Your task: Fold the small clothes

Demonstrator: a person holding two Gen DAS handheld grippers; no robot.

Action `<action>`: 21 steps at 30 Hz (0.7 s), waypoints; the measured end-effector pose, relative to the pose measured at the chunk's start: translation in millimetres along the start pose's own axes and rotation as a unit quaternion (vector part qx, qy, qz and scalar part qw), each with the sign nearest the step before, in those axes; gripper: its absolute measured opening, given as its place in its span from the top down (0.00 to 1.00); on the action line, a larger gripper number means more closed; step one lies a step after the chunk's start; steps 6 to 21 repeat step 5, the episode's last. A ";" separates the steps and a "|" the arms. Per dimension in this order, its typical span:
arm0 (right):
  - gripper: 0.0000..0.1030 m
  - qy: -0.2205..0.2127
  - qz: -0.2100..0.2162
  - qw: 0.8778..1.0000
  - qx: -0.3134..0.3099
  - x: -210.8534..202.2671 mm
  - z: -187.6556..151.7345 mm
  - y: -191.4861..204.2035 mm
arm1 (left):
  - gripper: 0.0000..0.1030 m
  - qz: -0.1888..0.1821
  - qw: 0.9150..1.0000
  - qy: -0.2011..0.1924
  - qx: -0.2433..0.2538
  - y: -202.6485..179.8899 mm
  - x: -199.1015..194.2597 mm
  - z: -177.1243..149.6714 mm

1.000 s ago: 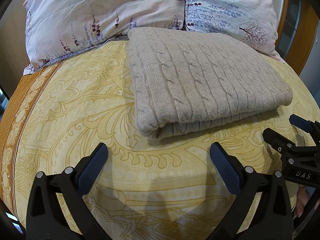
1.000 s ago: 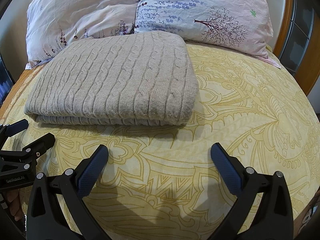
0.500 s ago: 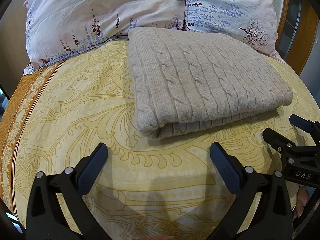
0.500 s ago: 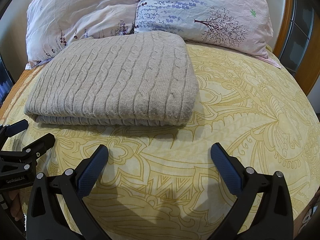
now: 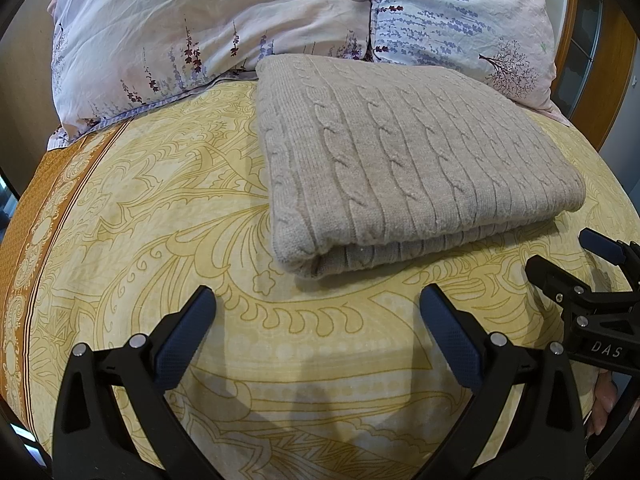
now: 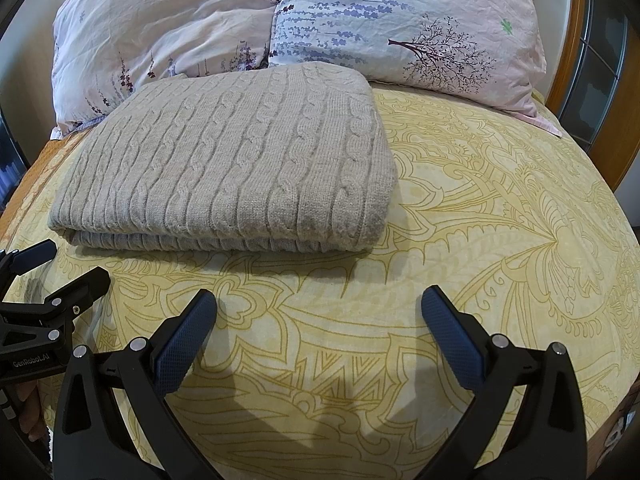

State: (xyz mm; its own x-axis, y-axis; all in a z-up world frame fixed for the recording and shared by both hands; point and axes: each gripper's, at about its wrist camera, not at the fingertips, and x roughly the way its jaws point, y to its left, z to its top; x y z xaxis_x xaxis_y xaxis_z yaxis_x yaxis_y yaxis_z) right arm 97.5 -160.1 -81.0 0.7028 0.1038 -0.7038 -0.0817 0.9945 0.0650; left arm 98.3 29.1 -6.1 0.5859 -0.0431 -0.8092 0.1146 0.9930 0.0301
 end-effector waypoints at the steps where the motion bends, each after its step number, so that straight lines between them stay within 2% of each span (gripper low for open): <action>1: 0.01 0.000 0.000 1.000 0.000 0.1 0.1 -0.1 | 0.02 0.000 1.000 0.000 0.000 0.0 0.0 0.0; 21: 0.01 0.000 0.000 1.000 0.000 0.0 0.0 0.0 | 0.02 0.000 1.000 0.000 0.000 0.0 -0.1 -0.1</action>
